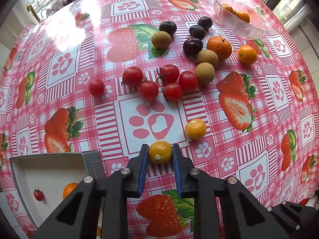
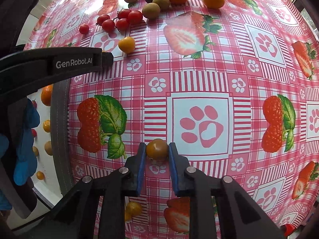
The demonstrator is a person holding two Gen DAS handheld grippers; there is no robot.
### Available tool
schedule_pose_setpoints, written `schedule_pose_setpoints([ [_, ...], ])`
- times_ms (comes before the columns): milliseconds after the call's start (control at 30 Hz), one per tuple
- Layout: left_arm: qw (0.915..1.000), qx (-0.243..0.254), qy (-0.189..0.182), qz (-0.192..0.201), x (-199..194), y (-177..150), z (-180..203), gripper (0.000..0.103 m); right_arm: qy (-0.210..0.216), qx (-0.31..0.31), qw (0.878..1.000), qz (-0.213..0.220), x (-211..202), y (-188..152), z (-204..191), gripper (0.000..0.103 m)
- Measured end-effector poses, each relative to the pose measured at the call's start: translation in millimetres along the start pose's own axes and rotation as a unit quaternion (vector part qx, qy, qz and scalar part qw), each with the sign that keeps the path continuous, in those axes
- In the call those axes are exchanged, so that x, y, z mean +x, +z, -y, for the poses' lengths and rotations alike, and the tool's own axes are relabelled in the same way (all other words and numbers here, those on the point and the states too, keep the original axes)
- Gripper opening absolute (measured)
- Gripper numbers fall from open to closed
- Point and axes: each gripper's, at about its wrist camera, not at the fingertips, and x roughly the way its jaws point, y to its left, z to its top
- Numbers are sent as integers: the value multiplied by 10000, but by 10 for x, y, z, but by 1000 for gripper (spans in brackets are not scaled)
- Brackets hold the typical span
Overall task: Organize fruits
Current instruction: 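Grasp a yellow cherry tomato with the left gripper while the right gripper grasps a brown cherry tomato, then carry both held cherry tomatoes over the white tray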
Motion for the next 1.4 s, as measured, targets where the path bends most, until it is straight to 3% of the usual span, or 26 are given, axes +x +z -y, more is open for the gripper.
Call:
schedule_pose_setpoints([
  [167, 9998, -103, -142, -112, -55, -296, -20, 25, 217, 81, 9997, 87, -75, -48, 102, 24],
  [500, 9989, -176, -397, -177, -214, -818, 40, 25, 229, 198, 9995, 16, -146, -115, 267, 24],
  [1067, 9987, -303, -414, 45, -731, -1162, -151, 25, 231, 181, 9996, 9, -351, -367, 265, 24],
  [1400, 9970, -589, -436, 257, -980, -1328, -393, 25, 252, -23, 9997, 78, -490, -321, -18, 24],
])
